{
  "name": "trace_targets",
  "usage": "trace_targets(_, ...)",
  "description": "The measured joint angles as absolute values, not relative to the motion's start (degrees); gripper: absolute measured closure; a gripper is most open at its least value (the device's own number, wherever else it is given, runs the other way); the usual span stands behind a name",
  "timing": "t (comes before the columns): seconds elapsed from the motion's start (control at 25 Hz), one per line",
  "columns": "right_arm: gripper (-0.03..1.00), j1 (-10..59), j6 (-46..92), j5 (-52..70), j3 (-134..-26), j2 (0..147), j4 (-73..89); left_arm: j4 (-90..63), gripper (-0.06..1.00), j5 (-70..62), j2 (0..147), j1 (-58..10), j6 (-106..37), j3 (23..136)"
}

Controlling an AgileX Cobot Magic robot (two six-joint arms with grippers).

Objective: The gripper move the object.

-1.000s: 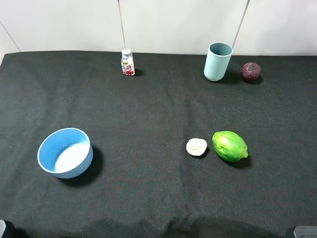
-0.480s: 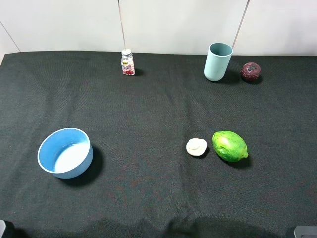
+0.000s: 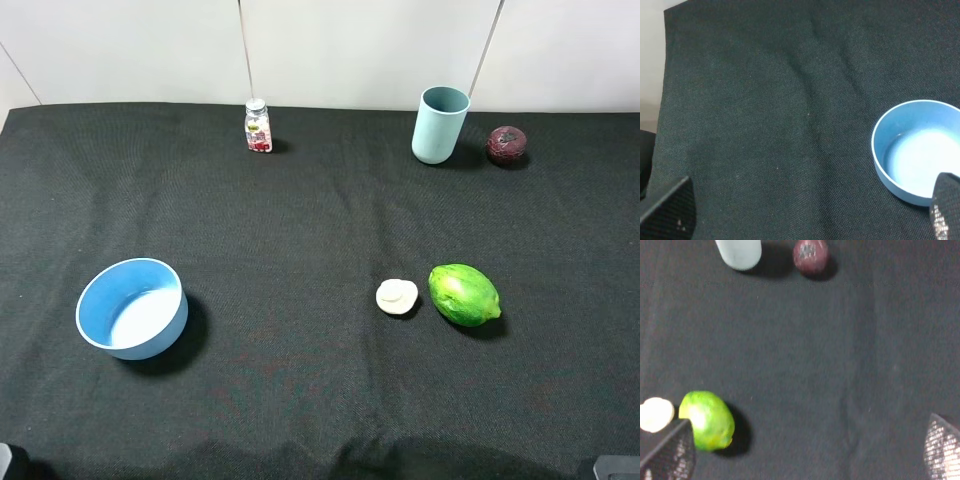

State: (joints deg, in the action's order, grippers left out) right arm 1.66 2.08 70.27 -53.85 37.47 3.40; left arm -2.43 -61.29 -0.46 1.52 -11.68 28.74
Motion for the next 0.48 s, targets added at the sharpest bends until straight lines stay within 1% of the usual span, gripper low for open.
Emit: trace_targets(0.48, 0.27, 1.7, 1.3, 69.7, -37.6, 15.4, 3.4, -2.4, -0.05, -61.3, -0.5, 1.5, -11.7, 28.7)
